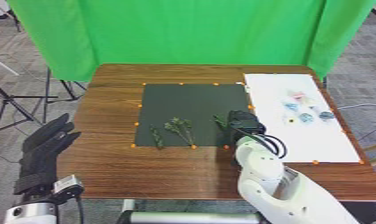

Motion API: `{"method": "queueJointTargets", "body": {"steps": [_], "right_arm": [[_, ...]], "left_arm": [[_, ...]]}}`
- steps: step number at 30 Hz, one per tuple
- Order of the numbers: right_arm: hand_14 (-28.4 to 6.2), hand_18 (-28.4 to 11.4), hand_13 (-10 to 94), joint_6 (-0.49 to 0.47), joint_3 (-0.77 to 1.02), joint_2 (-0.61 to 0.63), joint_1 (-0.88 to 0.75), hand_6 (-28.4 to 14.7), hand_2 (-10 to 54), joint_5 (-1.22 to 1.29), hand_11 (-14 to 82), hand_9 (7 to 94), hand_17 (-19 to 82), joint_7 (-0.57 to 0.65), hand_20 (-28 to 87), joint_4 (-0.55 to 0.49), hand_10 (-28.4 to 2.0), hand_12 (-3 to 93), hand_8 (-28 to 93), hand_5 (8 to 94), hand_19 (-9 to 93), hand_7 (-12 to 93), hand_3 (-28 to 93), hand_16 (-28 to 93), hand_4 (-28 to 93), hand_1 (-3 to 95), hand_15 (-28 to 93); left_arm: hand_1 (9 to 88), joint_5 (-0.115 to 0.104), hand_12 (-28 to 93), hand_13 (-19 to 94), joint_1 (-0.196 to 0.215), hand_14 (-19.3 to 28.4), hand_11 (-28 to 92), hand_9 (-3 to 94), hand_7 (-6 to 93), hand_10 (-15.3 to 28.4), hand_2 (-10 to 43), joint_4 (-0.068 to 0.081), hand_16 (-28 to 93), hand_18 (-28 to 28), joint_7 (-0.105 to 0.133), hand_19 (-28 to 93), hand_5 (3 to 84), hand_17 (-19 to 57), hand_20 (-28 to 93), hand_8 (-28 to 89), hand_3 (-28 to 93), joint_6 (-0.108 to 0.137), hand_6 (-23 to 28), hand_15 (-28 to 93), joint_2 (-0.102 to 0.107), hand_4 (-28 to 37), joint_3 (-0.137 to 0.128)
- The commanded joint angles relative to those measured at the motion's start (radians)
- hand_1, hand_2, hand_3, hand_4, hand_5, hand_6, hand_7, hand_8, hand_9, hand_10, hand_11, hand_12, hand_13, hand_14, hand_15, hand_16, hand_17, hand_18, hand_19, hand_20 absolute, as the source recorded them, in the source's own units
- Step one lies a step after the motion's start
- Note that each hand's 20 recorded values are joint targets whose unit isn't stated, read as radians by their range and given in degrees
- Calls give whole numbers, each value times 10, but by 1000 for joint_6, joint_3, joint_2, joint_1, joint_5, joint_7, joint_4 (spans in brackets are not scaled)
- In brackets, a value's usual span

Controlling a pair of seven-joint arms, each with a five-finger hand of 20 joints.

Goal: Arrange flowers

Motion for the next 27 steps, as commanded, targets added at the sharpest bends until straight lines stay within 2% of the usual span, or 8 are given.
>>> {"method": "queueJointTargets", "body": {"steps": [1, 6, 9, 14, 16, 18, 20, 27], "right_arm": [[-54, -171, 871, -43, -13, -33, -5, -37, -79, -24, 381, 875, 615, 11, 308, 0, -129, 263, 130, 852, 932, 229, 754, 208, -269, 512, 632], [-54, -168, 868, -104, -8, -44, -11, -37, -87, -42, 387, 872, 620, 31, 308, -8, -132, 250, 130, 856, 932, 233, 742, 210, -257, 495, 631], [-60, -165, 851, -124, 14, -51, -31, -40, -91, -23, 383, 852, 611, 25, 288, -23, -142, 242, 123, 833, 932, 237, 730, 210, -242, 470, 630], [-64, -160, 839, -156, 27, -59, -41, -47, -77, -16, 382, 835, 607, 35, 266, -35, -156, 239, 99, 822, 932, 221, 732, 206, -236, 418, 631], [-68, -159, 831, -159, 30, -63, -44, -48, -66, -29, 382, 828, 605, 30, 255, -39, -161, 238, 32, 816, 932, 226, 738, 203, -231, 390, 636], [-73, -160, 824, -146, 21, -54, -41, -49, -55, -51, 383, 825, 599, 23, 249, -40, -163, 237, -85, 816, 932, 242, 740, 202, -219, 362, 639], [-79, -164, 817, -168, 39, -64, -48, -54, -51, -37, 381, 820, 591, 28, 245, -50, -167, 237, -91, 817, 932, 239, 738, 202, -217, 352, 640], [-90, -170, 802, -146, 48, -59, -44, -68, -37, -27, 379, 808, 577, 25, 227, -73, -178, 236, -87, 811, 932, 224, 721, 199, -210, 311, 644]], "left_arm": [[270, -11, 51, 235, 16, 266, 361, 310, 165, 189, 50, -9, -178, 217, 8, 607, 378, -92, 40, -115, 847, 10, 94, 651, 13, -167, -7], [271, 0, 51, 235, 18, 266, 361, 310, 166, 189, 50, -9, -178, 217, -2, 607, 378, -92, 40, -115, 848, 1, 94, 651, 3, -167, -13], [271, -25, 51, 235, 33, 267, 361, 310, 166, 189, 50, -12, -179, 216, 24, 607, 378, -92, 39, -115, 848, 20, 94, 651, 24, -166, -17], [271, -30, 51, 235, 35, 267, 361, 310, 166, 189, 51, -12, -179, 216, 24, 607, 378, -92, 40, -116, 848, 21, 94, 651, 30, -166, -18], [271, -41, 51, 235, 37, 267, 360, 310, 166, 189, 51, -14, -178, 217, 33, 607, 378, -92, 40, -116, 848, 26, 94, 651, 37, -166, -18], [270, -38, 51, 235, 36, 267, 360, 310, 166, 189, 51, -13, -178, 217, 33, 607, 378, -92, 40, -116, 848, 26, 94, 651, 36, -166, -18], [270, -29, 51, 235, 37, 266, 360, 310, 166, 189, 51, -14, -179, 217, 24, 607, 378, -92, 40, -116, 848, 22, 94, 651, 30, -166, -20], [270, -30, 51, 234, 38, 267, 361, 310, 165, 189, 51, -15, -178, 217, 23, 607, 378, -92, 40, -116, 849, 24, 95, 651, 32, -166, -18]]}}
